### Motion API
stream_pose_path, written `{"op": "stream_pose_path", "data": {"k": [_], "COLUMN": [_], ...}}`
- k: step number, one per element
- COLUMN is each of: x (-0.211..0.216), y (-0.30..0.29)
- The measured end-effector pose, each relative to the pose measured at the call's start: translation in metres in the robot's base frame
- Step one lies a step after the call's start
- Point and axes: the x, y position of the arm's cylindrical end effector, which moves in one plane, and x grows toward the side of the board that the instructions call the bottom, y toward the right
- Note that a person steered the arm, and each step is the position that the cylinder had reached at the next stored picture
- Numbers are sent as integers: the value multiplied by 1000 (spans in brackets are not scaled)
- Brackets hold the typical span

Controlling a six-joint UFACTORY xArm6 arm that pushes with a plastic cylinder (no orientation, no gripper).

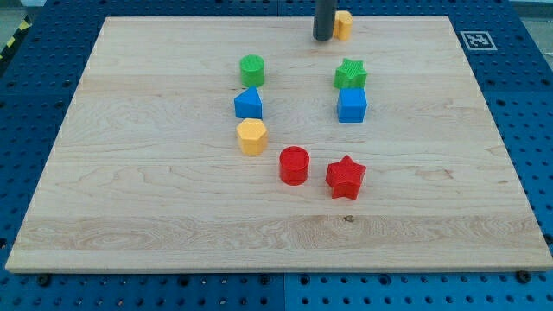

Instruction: Push the yellow heart towards the top right of the board

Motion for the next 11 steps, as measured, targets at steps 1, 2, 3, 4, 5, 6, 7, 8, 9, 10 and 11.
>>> {"op": "stream_pose_path", "data": {"k": [1, 2, 3, 4, 5, 6, 7, 8, 9, 10, 11], "x": [-6, -8, -10, -10, -10, -11, -28, -42, -42, -40, -40], "y": [-1, -1, 17, 40, 49, 50, 44, 41, 44, 59, 77]}}
